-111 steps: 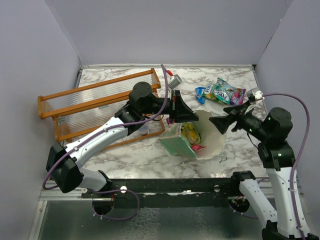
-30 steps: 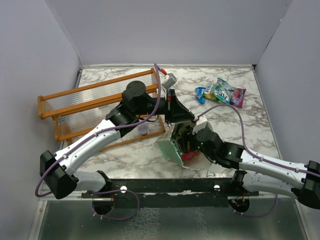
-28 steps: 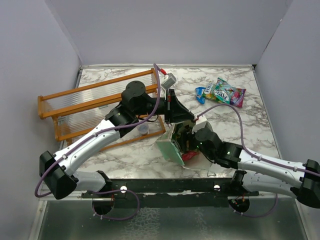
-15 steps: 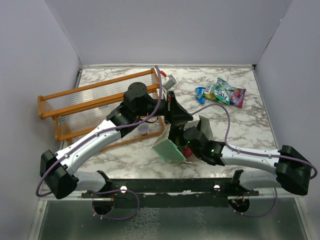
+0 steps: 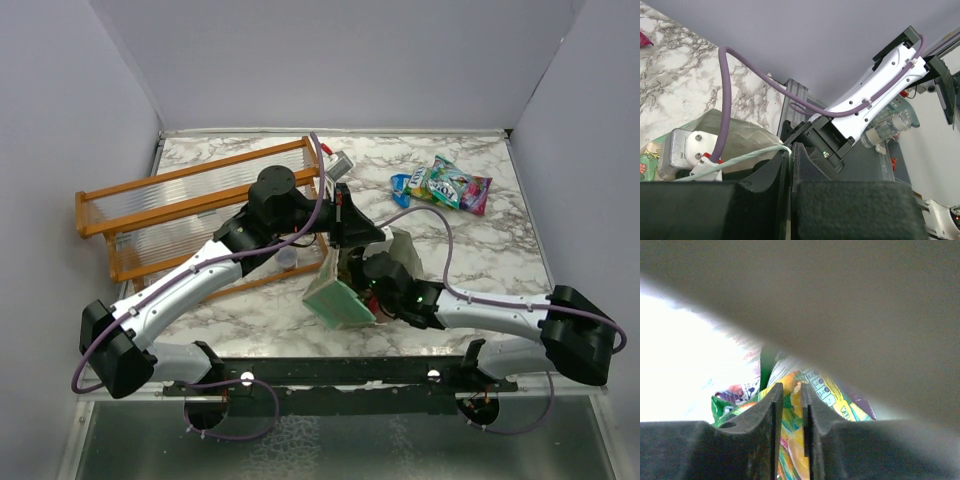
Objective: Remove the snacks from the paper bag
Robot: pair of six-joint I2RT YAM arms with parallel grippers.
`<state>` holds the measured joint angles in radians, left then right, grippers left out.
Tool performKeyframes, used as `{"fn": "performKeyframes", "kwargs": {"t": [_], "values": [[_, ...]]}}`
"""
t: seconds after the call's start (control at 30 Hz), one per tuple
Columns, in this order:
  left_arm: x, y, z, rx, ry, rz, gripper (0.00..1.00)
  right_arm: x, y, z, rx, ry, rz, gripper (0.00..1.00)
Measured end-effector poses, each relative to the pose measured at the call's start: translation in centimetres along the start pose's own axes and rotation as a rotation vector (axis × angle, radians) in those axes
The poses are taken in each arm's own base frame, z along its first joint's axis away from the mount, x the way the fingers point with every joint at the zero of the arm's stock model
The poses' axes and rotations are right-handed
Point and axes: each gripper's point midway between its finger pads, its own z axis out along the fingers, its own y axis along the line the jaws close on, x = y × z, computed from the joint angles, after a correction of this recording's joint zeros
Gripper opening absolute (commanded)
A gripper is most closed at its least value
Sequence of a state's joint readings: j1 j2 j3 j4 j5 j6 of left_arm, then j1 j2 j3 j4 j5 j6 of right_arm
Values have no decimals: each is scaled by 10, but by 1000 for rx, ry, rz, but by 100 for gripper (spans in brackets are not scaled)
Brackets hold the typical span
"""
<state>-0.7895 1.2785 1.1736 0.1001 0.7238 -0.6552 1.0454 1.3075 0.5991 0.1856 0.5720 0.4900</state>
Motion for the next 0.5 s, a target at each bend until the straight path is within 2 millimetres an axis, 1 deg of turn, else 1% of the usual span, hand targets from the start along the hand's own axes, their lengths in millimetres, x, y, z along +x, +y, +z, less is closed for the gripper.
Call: {"fn": "performKeyframes", "kwargs": {"t": [0.1, 0.13, 0.23, 0.37, 0.5], "values": [[-1, -3, 0, 8, -4, 19, 0, -1, 3, -9, -47, 18, -16, 3], [-1, -5, -1, 9, -6, 26, 0, -1, 4, -14, -69, 26, -21, 1], [-6, -9, -3, 5, -25, 54, 0, -6, 8, -28, -126, 33, -32, 1], [-14, -13, -9, -15, -61, 96, 0, -24, 12, -51, -203, 3, -25, 1], [-16, -11, -11, -36, -69, 118, 0, -44, 13, -72, -257, -48, 0, 1]]}}
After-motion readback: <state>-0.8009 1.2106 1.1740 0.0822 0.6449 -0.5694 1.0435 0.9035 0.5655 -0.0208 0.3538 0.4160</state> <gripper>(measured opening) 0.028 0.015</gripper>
